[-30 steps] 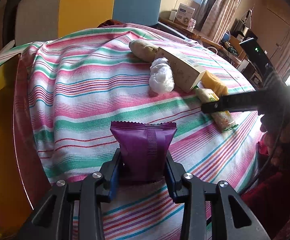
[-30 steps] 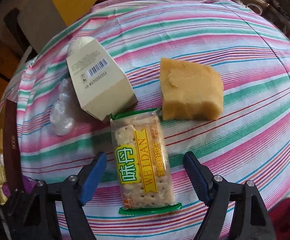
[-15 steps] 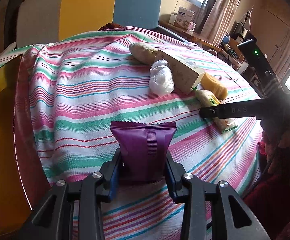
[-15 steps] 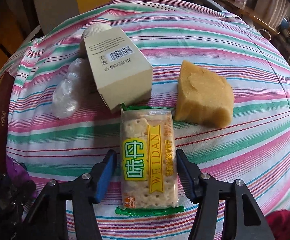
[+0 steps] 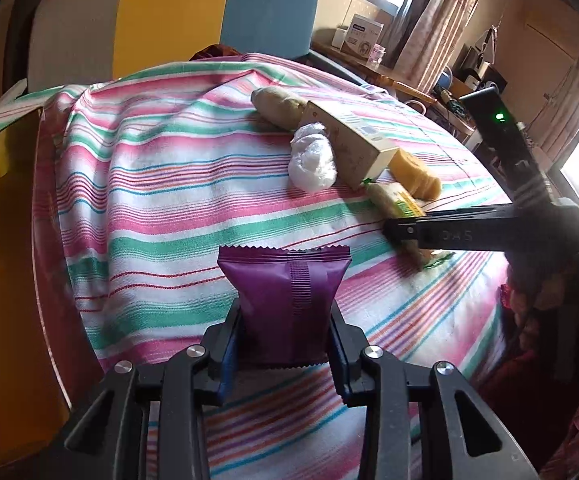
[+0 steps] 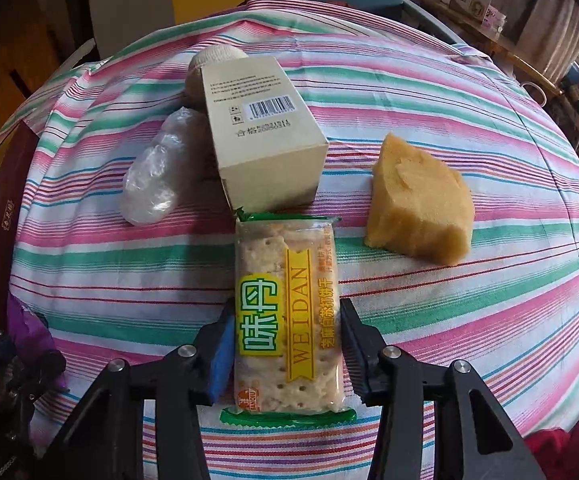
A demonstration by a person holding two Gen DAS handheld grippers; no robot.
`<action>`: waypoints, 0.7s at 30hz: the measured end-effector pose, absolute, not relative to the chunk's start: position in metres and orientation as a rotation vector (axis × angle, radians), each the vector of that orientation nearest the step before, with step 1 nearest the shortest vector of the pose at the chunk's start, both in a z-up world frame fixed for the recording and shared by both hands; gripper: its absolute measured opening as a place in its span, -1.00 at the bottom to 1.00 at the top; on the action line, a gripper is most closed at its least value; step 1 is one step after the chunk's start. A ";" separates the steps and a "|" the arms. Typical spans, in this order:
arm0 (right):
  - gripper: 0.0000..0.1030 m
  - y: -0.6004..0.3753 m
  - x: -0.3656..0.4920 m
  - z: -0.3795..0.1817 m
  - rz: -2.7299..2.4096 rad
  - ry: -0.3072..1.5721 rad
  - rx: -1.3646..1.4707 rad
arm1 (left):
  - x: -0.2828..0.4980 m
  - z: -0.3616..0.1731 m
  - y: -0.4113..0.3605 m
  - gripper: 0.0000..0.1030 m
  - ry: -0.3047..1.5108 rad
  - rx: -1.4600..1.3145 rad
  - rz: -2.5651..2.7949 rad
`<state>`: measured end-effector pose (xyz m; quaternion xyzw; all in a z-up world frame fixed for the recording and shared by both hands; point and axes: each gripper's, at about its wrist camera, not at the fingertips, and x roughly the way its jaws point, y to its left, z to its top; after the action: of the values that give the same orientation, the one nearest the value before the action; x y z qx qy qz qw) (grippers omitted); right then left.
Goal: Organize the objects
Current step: 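Lift the candy with the left gripper while the right gripper grasps the WEIDAN cracker pack, then lower the purple candy into the tin and open the left gripper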
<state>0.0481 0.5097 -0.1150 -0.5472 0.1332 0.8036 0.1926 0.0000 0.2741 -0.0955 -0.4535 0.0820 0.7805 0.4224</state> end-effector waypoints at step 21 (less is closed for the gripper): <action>-0.06 0.490 0.055 -0.106 2.264 0.326 -1.529 | -0.125 -0.049 0.030 -0.28 -0.404 -1.403 2.350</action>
<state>0.0554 0.4902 -0.1060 -0.5450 0.1163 0.8074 0.1939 -0.1245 0.0302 -0.0490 -0.4984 -0.1434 0.8344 0.1864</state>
